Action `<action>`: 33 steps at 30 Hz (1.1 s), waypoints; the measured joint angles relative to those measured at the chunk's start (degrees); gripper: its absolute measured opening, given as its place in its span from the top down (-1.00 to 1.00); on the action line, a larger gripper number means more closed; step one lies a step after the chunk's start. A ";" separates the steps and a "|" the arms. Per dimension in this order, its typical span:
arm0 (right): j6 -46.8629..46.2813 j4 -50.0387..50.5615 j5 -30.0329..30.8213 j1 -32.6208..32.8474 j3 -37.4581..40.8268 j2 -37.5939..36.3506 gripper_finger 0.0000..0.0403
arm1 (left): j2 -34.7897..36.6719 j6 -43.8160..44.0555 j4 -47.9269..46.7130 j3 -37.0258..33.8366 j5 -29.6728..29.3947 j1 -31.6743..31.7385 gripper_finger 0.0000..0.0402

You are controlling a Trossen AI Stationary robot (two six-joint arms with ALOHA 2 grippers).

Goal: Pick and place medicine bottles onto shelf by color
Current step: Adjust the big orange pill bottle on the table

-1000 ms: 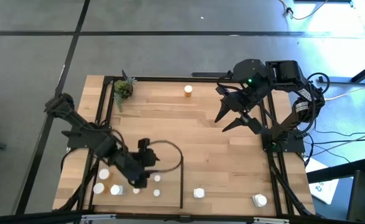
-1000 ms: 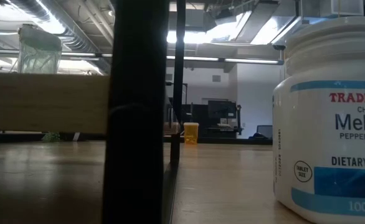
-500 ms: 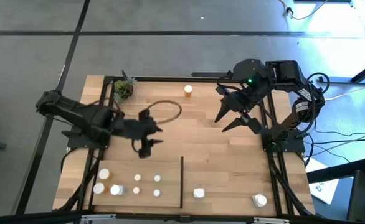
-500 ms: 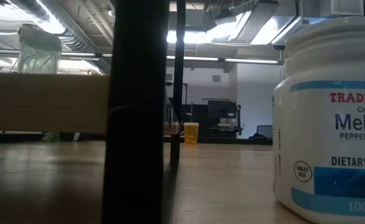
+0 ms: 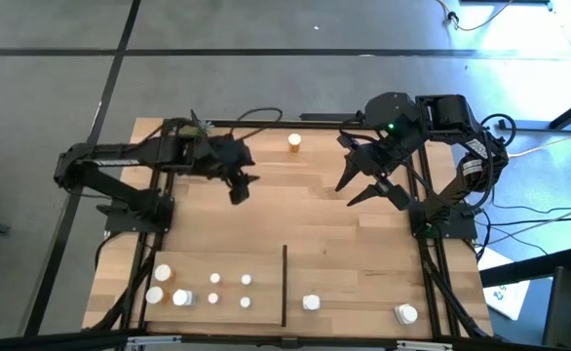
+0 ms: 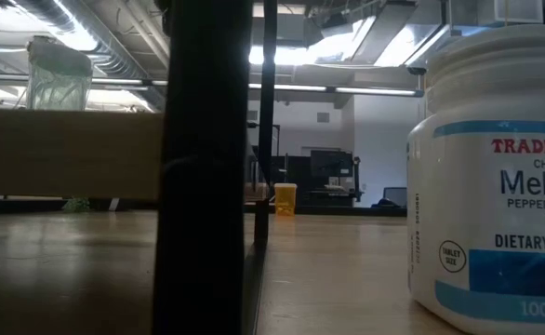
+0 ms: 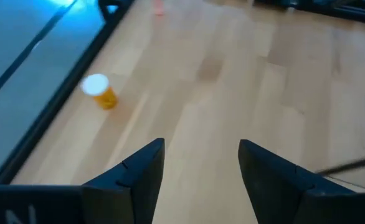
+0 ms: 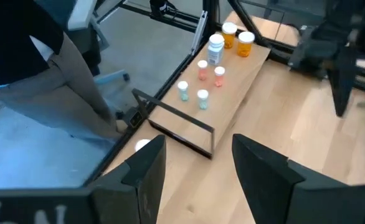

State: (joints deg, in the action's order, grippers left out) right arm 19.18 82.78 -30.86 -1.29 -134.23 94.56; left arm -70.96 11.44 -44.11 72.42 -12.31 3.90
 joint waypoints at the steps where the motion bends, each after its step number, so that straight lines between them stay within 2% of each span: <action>1: 0.50 -0.16 0.77 -0.22 -0.01 0.01 0.08 | 0.00 0.01 0.00 0.00 -0.02 0.66 0.01; 4: 0.59 0.04 6.49 -1.33 0.05 0.11 0.08 | 0.00 0.01 0.00 0.00 0.09 2.27 0.01; 9: 3.40 -0.24 19.51 -3.91 2.76 0.15 0.08 | 0.00 0.13 -0.02 0.00 0.04 4.05 0.01; 13: -2.07 -3.24 28.15 -7.29 7.27 0.22 0.08 | 0.00 2.24 -1.68 0.00 0.35 4.37 0.01; 19: -2.68 -4.35 26.45 -11.55 13.59 0.24 0.08 | 1.42 6.91 -14.12 -0.06 8.21 4.35 0.01; 25: -3.87 -6.04 26.25 -12.86 16.24 0.22 0.08 | 3.76 17.49 -22.05 -0.08 17.44 2.36 0.01; 28: -2.45 -6.31 25.57 -12.76 16.54 0.26 0.08 | 5.47 22.38 -24.48 -0.10 18.65 -0.16 0.01; 33: 1.13 -7.09 20.17 -12.80 16.54 0.24 0.08 | 7.86 34.11 -28.58 -0.15 19.58 -6.59 0.01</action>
State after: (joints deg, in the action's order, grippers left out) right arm 20.31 75.69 -10.69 -14.09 -117.69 94.80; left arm -63.10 45.56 -72.70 72.27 7.27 -2.69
